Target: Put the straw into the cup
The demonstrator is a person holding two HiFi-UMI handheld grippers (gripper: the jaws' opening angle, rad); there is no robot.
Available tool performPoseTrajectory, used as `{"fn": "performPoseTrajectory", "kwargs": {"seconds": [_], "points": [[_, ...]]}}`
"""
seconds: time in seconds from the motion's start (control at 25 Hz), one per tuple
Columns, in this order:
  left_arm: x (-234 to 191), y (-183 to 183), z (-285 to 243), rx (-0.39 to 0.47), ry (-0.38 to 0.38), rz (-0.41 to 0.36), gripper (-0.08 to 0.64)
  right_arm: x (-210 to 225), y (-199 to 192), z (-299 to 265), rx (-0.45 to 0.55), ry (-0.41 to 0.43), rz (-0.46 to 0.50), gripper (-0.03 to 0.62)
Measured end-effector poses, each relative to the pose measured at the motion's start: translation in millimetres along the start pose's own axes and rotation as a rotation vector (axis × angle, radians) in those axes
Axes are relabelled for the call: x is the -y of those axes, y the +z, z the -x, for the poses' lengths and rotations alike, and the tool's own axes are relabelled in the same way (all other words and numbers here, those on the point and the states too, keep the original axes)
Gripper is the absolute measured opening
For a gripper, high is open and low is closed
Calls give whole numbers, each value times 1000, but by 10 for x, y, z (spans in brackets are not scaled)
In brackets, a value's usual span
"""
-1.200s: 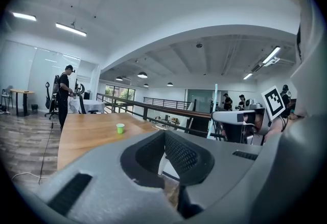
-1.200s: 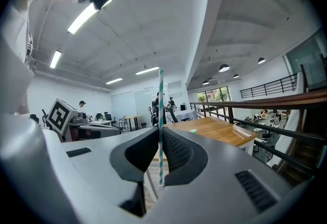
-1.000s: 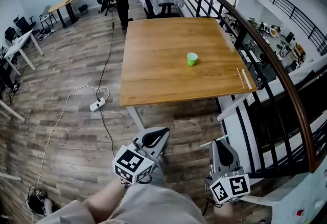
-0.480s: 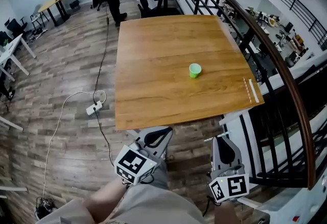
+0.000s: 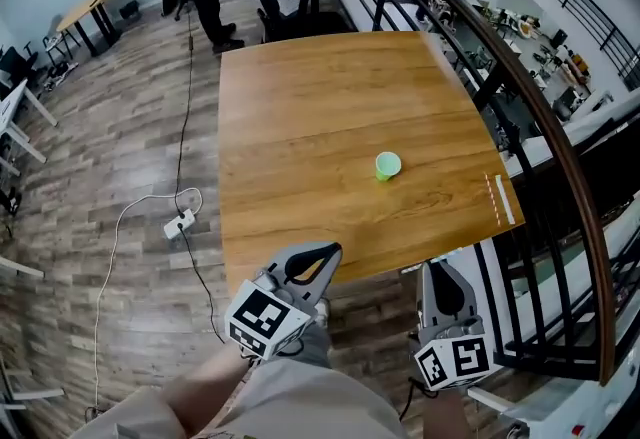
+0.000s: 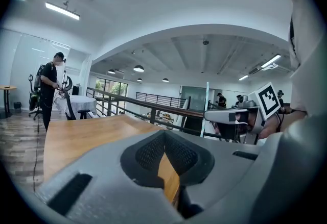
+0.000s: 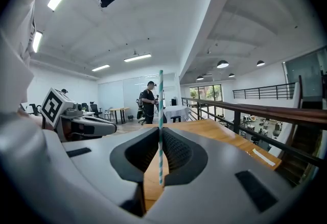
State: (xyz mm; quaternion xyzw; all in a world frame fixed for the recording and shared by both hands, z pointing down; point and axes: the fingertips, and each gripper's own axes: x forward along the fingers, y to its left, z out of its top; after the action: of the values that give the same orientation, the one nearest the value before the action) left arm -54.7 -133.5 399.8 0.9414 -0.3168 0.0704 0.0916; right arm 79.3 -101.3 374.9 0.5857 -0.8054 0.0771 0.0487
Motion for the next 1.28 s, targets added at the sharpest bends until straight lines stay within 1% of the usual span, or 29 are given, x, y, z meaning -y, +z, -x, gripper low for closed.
{"fn": "performPoseTrajectory", "kwargs": {"seconds": [0.24, 0.48, 0.68, 0.88, 1.0, 1.28], "points": [[-272, 67, -232, -7, -32, 8, 14, 99, 135, -329, 12, -40, -10, 35], [-305, 116, -334, -6, -47, 23, 14, 184, 179, -438, 8, -57, -31, 35], [-304, 176, -429, -18, -27, 23, 14, 308, 228, -466, 12, -46, -47, 35], [-244, 158, -556, -33, 3, 28, 14, 423, 179, -481, 6, -7, -63, 35], [-217, 158, -696, -35, 10, 26, 14, 560, 152, -547, 5, 7, -69, 35], [-246, 266, -928, -30, 45, 32, 14, 817, 235, -729, 9, 23, -69, 35]]}}
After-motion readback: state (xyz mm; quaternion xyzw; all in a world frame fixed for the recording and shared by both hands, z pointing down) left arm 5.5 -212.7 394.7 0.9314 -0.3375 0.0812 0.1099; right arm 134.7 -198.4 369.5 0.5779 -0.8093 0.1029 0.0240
